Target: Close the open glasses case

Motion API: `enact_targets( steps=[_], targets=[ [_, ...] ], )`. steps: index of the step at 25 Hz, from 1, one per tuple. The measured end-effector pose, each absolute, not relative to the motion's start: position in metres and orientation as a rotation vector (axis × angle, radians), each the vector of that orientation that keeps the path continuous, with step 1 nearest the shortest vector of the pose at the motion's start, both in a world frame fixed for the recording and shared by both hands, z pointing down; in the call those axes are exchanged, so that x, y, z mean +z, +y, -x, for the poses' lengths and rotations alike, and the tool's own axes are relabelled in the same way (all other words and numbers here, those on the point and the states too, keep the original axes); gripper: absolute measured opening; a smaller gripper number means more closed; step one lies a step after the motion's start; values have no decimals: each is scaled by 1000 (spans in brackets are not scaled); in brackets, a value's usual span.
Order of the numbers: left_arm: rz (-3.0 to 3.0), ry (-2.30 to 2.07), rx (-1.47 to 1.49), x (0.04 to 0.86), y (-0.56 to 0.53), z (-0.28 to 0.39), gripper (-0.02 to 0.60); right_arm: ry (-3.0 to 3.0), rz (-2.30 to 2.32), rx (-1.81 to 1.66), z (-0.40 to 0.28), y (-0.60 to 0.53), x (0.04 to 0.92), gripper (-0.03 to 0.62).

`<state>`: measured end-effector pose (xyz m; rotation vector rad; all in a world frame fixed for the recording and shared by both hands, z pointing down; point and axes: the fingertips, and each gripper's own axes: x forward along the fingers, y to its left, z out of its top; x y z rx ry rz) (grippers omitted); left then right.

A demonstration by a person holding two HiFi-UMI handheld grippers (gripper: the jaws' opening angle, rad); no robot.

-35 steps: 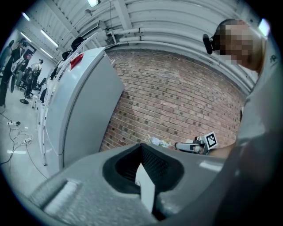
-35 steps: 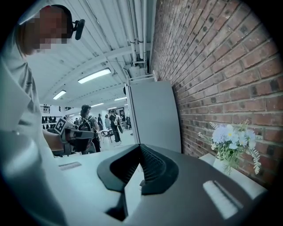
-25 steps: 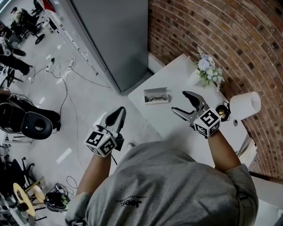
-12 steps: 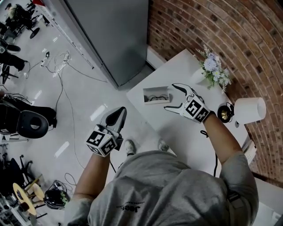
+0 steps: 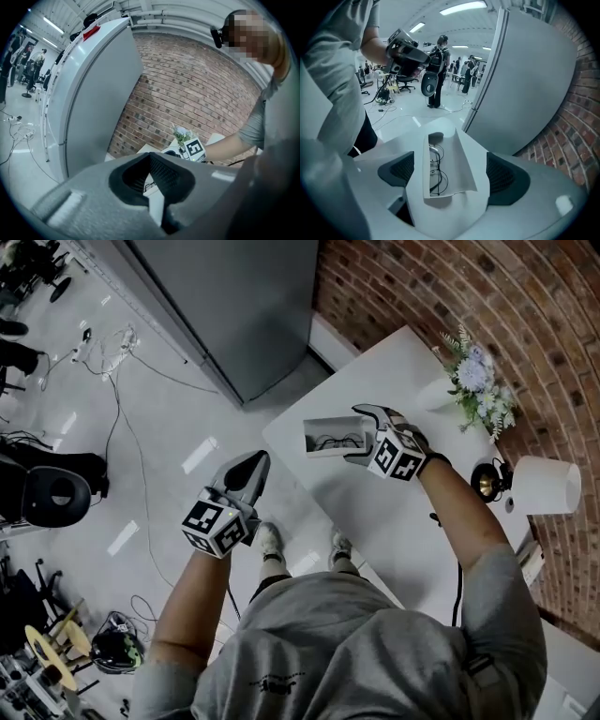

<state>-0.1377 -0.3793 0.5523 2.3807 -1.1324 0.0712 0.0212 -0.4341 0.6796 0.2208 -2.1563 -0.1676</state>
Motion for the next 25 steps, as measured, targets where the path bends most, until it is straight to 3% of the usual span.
enact_targets(
  steps=[9,11,15,20,22,25],
  targets=[
    [-2351,-1103,85,583,-384,137,-3,-2076,-160,-156,-19,-449,740,479],
    [-2342,-1101,84,588,-383,137,-3,-2074,-153,-149,-19,-453,744,518],
    [-2331,-1101,77,592,-381,138,-3,-2070,-130,-131,-18,-456,746,531],
    [-2320,-1100,68,592,-381,139,-3,-2053,-131,-126,-18,-450,746,492],
    [-2321,-1100,68,590,-381,139,-3,-2054,-115,-127,-18,-441,745,397],
    [-2321,-1100,63,588,-379,138,-3,-2060,-136,-154,-18,-434,744,350]
  ],
)
